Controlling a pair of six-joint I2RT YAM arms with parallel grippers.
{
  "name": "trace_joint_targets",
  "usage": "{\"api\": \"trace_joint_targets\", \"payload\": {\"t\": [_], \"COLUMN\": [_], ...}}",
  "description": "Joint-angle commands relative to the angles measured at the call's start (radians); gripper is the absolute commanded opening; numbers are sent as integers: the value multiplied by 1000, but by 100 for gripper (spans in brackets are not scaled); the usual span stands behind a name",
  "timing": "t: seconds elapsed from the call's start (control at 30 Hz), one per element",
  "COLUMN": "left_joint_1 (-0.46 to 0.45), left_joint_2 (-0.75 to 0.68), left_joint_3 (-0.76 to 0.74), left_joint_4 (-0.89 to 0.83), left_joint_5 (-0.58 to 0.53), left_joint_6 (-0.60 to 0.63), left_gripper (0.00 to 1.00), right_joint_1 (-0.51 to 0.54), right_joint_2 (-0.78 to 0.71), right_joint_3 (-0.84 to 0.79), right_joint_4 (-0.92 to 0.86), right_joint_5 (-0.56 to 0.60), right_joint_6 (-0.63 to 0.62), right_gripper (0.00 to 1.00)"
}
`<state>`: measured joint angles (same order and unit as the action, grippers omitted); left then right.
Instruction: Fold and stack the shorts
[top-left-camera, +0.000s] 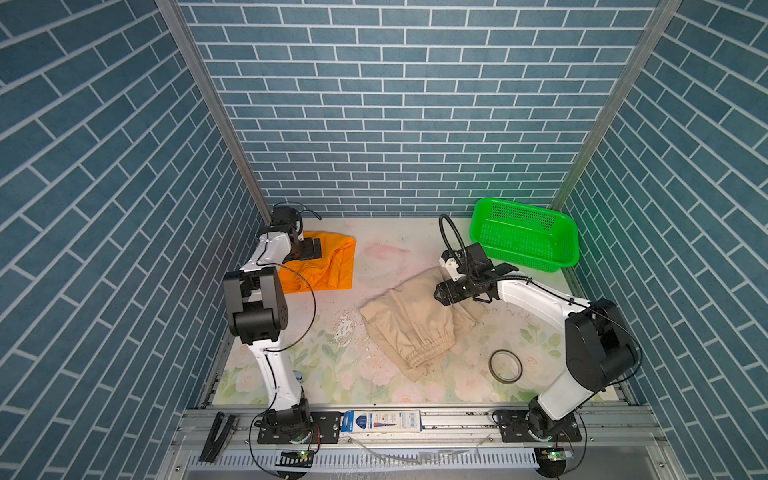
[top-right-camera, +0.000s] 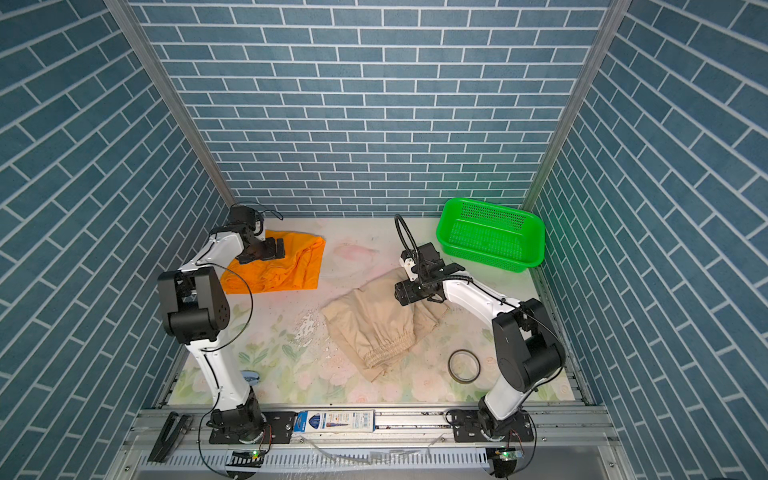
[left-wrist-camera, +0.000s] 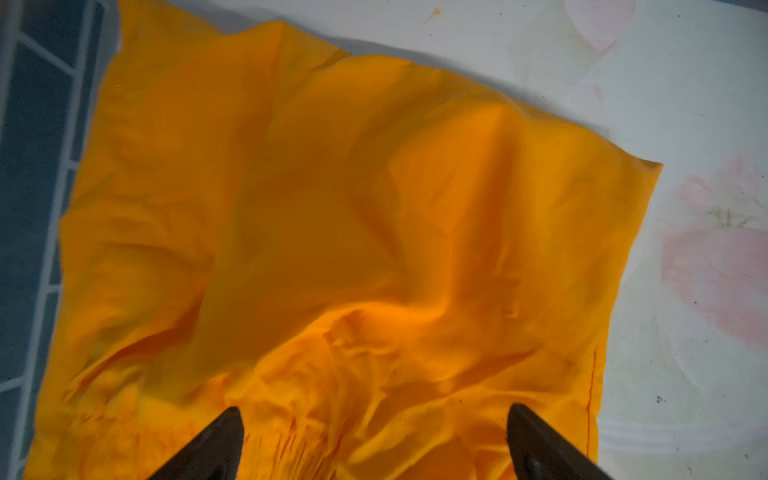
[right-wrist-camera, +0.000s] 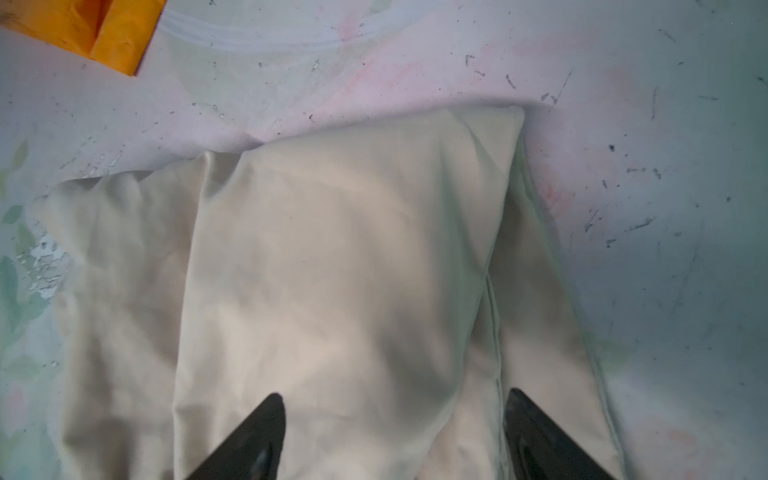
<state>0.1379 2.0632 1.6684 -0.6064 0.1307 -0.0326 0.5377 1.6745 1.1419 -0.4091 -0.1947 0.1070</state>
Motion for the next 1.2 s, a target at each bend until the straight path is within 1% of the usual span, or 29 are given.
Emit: {"api": "trace_joint_targets", "payload": {"t": [0.0,0.1,0.17,0.27,0.33,0.57,0.7,0.77,0.87,0.97,1.03,1.1,1.13,1.17], "left_joint_1": [-2,-1,-3,-4,-6,-29,-49,-58,-75,-91,-99,-106,-109,-112], "left_joint_2": [44,74,83,61,29,-85,-152,-180,-232,-284,-317,-343,-359,-375], "left_joint_3": [35,29,16,-44,-114,-355,-455,-485,-537,-581,-592,-586,-577,-569], "left_joint_4": [-50,-65,-78,-70,-48,36,68,62,67,80,78,61,48,38], "left_joint_5": [63,81,93,116,127,161,170,166,170,172,171,162,154,145], "left_joint_6": [21,-9,-21,-37,-58,-111,-113,-112,-116,-128,-128,-128,-130,-136], "left_gripper": [100,97,91,85,84,82,81,80,80,81,82,84,87,89], "right_joint_1": [-8,-19,-24,-30,-30,-33,-33,-39,-42,-42,-39,-34,-33,-33], "right_joint_2": [28,64,86,99,116,169,162,146,94,32,-31,-93,-133,-170], "right_joint_3": [28,51,60,57,63,22,-28,-63,-145,-255,-342,-411,-442,-456], "right_joint_4": [-8,-28,-35,-30,-42,-37,-35,-36,-12,40,79,101,104,95], "right_joint_5": [17,5,-7,-48,-67,-71,-13,0,-42,-112,-140,-145,-135,-121], "right_joint_6": [-58,-50,-51,-53,-60,-68,-58,-40,6,84,155,209,231,242], "right_gripper": [83,83,84,84,84,84,83,79,71,63,55,54,56,61]}}
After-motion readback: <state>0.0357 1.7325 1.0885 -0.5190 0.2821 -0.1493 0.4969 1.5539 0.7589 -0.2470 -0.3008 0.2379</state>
